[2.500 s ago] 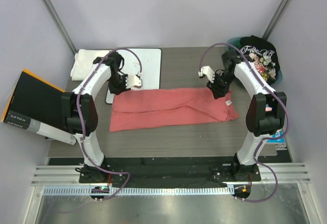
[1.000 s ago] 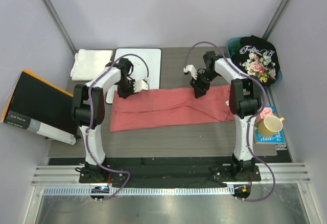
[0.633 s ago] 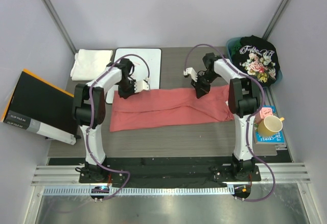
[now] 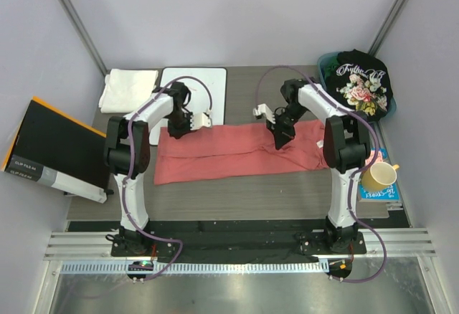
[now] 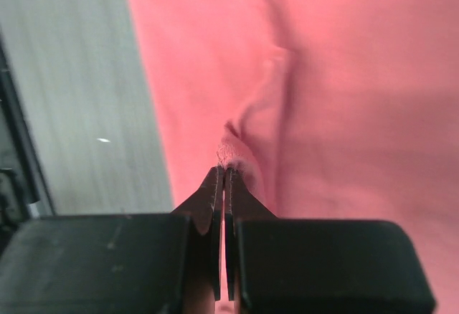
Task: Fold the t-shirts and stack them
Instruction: Fold the other side of the tshirt into a rectangle
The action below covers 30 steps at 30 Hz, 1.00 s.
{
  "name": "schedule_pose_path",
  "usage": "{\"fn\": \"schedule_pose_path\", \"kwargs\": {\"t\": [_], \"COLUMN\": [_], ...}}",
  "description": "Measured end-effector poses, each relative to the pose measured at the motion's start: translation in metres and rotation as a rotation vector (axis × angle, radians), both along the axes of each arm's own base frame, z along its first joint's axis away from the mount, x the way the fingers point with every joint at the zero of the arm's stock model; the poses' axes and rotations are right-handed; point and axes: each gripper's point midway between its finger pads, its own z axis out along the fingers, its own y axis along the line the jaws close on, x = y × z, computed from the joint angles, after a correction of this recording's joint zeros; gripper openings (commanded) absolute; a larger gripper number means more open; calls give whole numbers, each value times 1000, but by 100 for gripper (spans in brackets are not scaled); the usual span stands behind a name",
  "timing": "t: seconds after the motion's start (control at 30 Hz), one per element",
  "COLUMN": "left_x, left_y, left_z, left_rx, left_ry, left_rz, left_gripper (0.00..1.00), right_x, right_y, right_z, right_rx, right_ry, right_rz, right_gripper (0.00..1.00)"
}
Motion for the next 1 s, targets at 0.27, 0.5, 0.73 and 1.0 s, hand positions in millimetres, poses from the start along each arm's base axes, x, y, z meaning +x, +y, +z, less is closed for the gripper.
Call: {"fn": "schedule_pose_path", "kwargs": {"t": [0.27,0.5,0.73,1.0], "left_x": [-4,-5,-4,1], "left_y": [0,-2,-7,-8], "left_z": [-1,-2,0,2], "left_rx": [2,0,-1,-1], "left_ry": [16,19,12,-1], "left_rz": [-21,-37,-52,-65], "left_gripper": [0,0,0,0], "right_x": [-68,-80,-16,6], "right_y": [13,21,7,-60], "right_z": [2,12,22,-2], "right_rx": [-14,-14,-30,-127], "right_ry": [91,65,-112,-162], "right_rz": [89,105,-80,-175], "right_gripper": [47,54,53,51]}}
